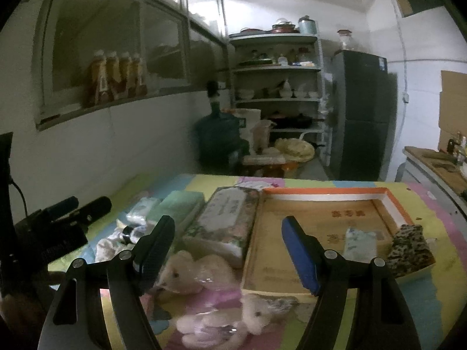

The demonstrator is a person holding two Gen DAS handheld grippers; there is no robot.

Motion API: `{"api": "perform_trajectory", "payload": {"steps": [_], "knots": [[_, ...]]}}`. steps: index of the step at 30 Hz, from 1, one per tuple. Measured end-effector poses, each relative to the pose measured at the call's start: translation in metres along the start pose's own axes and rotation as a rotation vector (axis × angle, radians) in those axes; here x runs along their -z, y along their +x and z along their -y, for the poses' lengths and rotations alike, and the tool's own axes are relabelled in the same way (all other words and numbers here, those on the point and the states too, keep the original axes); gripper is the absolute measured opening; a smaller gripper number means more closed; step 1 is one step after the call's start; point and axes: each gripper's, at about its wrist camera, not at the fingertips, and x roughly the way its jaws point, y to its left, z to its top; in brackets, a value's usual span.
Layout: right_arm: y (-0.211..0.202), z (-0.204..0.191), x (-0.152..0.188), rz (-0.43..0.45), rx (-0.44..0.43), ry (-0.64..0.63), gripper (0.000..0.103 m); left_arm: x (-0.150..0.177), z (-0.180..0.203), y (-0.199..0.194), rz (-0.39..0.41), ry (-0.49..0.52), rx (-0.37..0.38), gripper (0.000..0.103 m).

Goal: Organize soft objects
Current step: 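Move both tools back over the pile of soft items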

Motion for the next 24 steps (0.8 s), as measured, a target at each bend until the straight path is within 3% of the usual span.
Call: {"api": "perform_trajectory", "payload": {"steps": [13, 24], "knots": [[0.025, -0.043, 0.008, -0.057, -0.076, -0.058, 0.077, 0.011, -0.062, 0.0, -0.026, -0.075, -0.08, 0.086], [0.051, -0.068, 0.014, -0.116, -0.11, -0.102, 0.077, 0.022, -0.077, 0.027, -0.113, -0.089, -0.046, 0.086]]}}
